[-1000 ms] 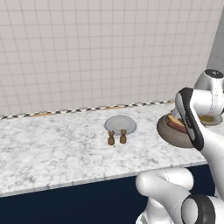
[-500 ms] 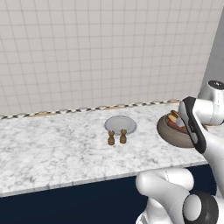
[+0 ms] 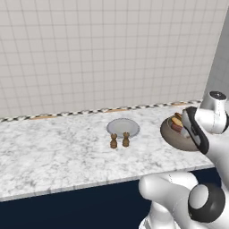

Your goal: Place one bun and one sausage from the bowl on each plate.

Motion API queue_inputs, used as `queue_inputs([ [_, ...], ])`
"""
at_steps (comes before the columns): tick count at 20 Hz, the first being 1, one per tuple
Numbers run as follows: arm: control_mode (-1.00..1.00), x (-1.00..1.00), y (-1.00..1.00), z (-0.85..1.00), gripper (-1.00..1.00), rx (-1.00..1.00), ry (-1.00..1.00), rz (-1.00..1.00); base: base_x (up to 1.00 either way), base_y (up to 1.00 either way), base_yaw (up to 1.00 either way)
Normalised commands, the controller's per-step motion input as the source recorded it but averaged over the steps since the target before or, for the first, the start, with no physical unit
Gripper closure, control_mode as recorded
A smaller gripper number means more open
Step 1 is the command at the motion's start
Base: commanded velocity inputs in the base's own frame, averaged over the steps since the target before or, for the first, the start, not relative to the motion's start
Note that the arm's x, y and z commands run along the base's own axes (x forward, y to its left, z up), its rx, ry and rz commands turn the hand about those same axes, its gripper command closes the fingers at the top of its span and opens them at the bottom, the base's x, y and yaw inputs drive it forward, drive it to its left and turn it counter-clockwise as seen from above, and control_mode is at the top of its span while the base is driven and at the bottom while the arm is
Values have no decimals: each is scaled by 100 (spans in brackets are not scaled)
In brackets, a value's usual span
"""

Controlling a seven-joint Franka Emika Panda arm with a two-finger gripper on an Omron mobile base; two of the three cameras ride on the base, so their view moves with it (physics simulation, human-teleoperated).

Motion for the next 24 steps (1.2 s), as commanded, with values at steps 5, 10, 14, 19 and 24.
queue_inputs([
  [5, -100, 18, -30, -22, -100, 0, 5, 1, 0, 0, 0],
  [10, -100, 25, -21, -15, -100, 0, 1, 0, 0, 0, 0],
  [14, -100, 30, -2, -15, -100, 0, 0, 0, 0, 0, 0],
  [19, -100, 6, 0, -25, -100, 0, 0, 0, 0, 0, 0],
  [24, -100, 0, 0, -15, -100, 0, 0, 0, 0, 0, 0],
])
